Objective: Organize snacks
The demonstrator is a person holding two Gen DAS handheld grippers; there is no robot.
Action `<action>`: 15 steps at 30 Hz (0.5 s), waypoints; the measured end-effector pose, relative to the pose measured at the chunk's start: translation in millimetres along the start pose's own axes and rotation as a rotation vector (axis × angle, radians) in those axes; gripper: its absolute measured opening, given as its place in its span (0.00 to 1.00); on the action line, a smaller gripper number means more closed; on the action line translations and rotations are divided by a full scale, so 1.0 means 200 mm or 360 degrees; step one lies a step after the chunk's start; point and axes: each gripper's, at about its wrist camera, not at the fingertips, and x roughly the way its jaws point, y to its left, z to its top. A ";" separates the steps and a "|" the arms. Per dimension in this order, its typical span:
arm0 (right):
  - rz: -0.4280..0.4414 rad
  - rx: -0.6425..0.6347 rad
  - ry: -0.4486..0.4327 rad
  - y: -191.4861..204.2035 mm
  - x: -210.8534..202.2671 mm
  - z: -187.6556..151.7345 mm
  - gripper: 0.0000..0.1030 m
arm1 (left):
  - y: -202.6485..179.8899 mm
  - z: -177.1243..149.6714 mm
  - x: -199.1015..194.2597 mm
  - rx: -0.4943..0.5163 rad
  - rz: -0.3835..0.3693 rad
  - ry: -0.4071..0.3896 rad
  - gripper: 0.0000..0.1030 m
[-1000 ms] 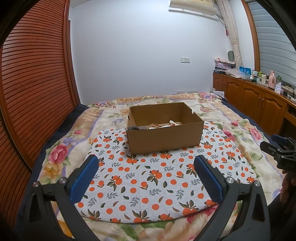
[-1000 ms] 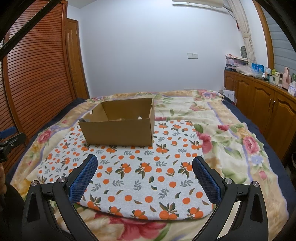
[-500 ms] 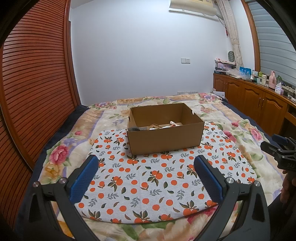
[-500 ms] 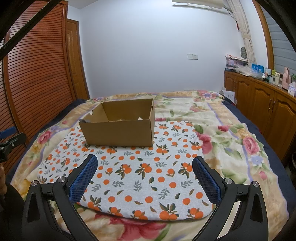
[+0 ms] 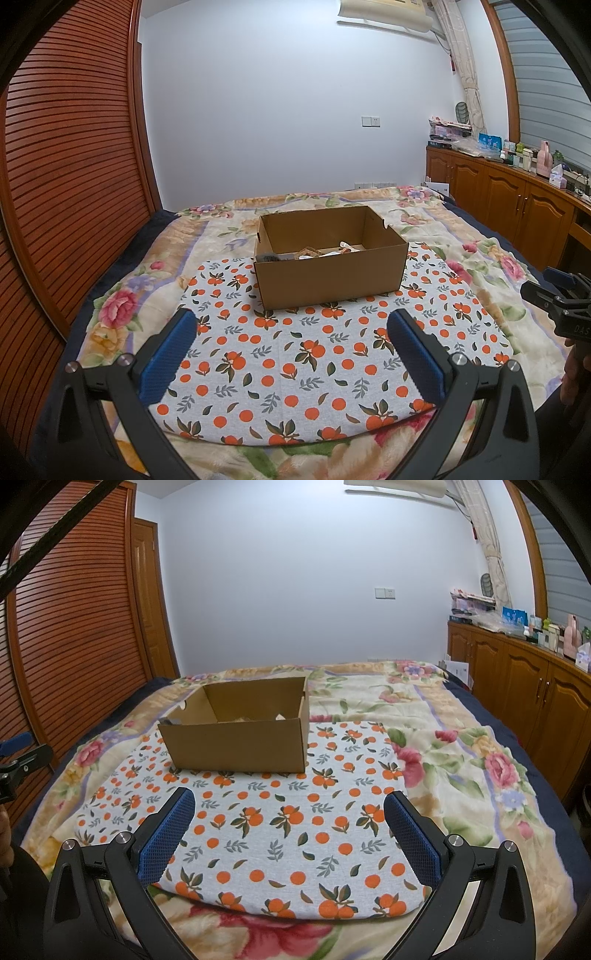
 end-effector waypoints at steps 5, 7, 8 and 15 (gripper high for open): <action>-0.0001 -0.0001 -0.0001 0.00 0.00 0.00 1.00 | 0.00 0.00 0.00 0.0000 0.0000 0.0000 1.00; 0.0000 -0.0001 0.0000 0.00 0.00 0.00 1.00 | 0.00 0.00 0.00 0.0000 0.0001 -0.0001 1.00; 0.0000 0.0000 -0.0001 0.00 0.00 0.00 1.00 | 0.00 0.00 0.00 0.0000 0.0001 0.0000 1.00; 0.0000 -0.0003 -0.0001 0.00 0.00 0.00 1.00 | 0.00 0.00 0.00 0.0001 0.0003 -0.0002 1.00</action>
